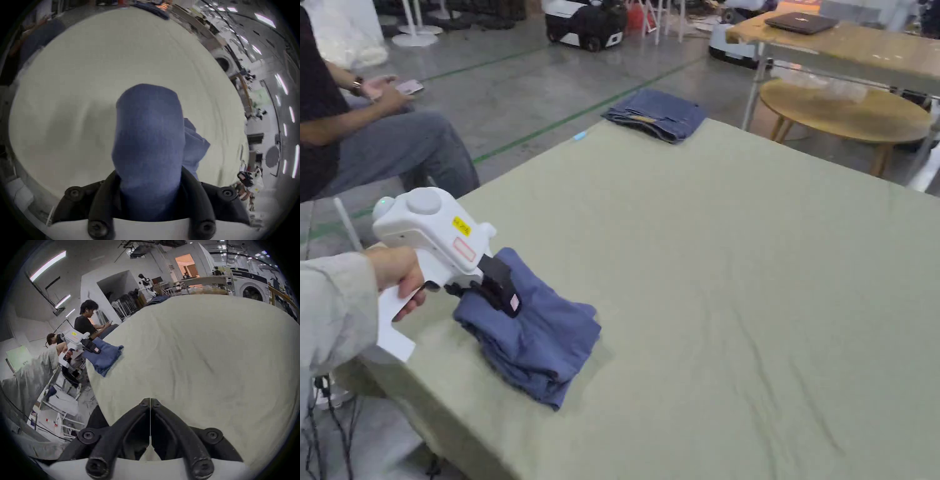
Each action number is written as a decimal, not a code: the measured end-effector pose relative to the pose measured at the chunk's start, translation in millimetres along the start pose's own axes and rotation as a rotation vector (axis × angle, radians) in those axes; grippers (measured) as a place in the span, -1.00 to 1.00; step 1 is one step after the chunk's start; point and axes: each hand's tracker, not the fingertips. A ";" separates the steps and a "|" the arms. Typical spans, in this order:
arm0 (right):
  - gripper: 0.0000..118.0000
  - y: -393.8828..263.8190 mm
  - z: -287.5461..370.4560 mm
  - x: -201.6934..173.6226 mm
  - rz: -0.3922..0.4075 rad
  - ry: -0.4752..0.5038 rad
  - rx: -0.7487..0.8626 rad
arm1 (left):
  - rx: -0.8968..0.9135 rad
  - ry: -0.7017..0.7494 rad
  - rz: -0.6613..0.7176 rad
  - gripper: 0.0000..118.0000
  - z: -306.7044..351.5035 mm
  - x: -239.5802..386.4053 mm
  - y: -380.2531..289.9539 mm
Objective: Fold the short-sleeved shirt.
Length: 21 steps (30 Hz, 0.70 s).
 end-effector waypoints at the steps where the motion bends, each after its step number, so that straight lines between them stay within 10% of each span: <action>1: -1.00 4.4 -4.9 -1.5 0.000 0.013 -0.004 | -0.014 0.035 0.019 -0.34 1.0 -3.2 1.8; 3: -1.00 11.3 -11.5 -5.3 0.016 0.020 -0.011 | 0.005 0.120 0.015 0.57 6.1 -4.8 3.4; 6: -1.00 20.1 -13.1 -9.9 0.034 0.024 -0.019 | 0.102 0.294 -0.094 0.75 30.3 -13.4 20.8; 7: -1.00 21.5 -11.4 -10.4 0.038 0.029 -0.013 | 0.137 0.371 -0.137 0.58 40.8 -6.2 23.3; 10: -1.00 29.2 -2.6 -17.8 0.043 0.033 0.009 | 0.285 0.461 -0.237 -1.00 82.0 58.5 -4.3; 21: -1.00 105.2 120.1 -70.6 0.189 -0.242 0.363 | 0.923 -0.018 -0.475 -1.00 132.4 325.7 -113.2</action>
